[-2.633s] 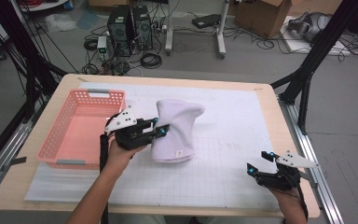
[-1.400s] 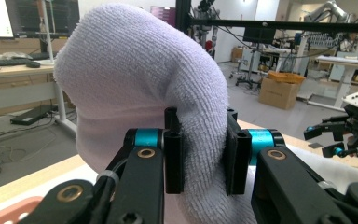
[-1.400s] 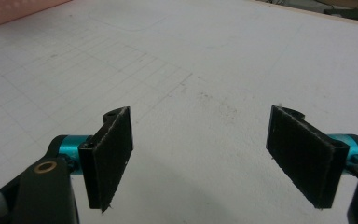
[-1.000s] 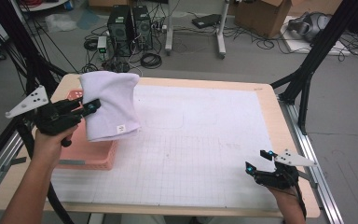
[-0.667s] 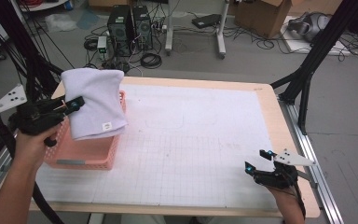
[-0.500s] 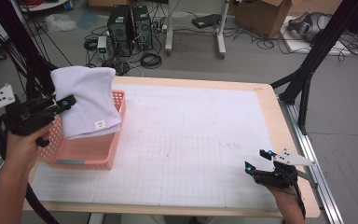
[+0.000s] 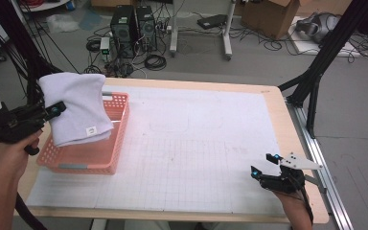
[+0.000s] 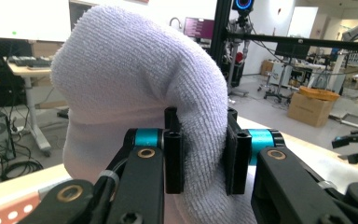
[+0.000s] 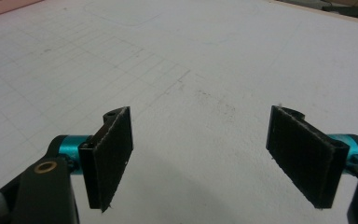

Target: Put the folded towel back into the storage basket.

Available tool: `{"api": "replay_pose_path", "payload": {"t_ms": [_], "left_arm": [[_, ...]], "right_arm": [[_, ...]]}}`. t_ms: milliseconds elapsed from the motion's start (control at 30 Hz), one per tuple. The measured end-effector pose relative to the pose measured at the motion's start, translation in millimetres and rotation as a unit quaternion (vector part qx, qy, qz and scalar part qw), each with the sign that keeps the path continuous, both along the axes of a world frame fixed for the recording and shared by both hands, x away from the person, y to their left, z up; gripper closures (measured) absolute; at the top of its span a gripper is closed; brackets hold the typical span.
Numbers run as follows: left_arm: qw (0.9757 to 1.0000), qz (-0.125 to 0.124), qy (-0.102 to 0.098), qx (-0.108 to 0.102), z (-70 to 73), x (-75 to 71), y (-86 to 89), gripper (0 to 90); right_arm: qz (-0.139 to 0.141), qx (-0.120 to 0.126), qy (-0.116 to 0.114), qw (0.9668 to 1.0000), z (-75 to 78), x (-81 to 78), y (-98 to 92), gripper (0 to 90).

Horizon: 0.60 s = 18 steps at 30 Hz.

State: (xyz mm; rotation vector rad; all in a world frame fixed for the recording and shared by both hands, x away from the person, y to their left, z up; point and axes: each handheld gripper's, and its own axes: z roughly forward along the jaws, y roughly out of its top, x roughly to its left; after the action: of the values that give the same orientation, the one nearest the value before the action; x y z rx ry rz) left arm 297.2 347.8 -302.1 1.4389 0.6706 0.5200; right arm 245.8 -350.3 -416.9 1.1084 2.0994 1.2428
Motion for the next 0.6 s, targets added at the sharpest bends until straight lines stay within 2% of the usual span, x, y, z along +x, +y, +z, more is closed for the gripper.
{"api": "replay_pose_path", "payload": {"t_ms": [200,367,600], "left_arm": [[0.9999,-0.005,0.015,0.003,-16.1,4.2,3.1,74.1],[0.9993,-0.01,0.035,0.01,-30.1,9.2,4.7,74.1],[0.9983,-0.015,0.055,0.015,-43.2,14.2,3.5,74.0]], "right_arm": [[0.002,-0.001,0.001,1.0,-1.0,0.3,1.1,21.5],[0.001,-0.001,0.001,1.0,-1.5,0.7,1.6,21.5],[0.002,-0.003,0.005,1.0,-2.1,1.0,3.7,21.5]]}}
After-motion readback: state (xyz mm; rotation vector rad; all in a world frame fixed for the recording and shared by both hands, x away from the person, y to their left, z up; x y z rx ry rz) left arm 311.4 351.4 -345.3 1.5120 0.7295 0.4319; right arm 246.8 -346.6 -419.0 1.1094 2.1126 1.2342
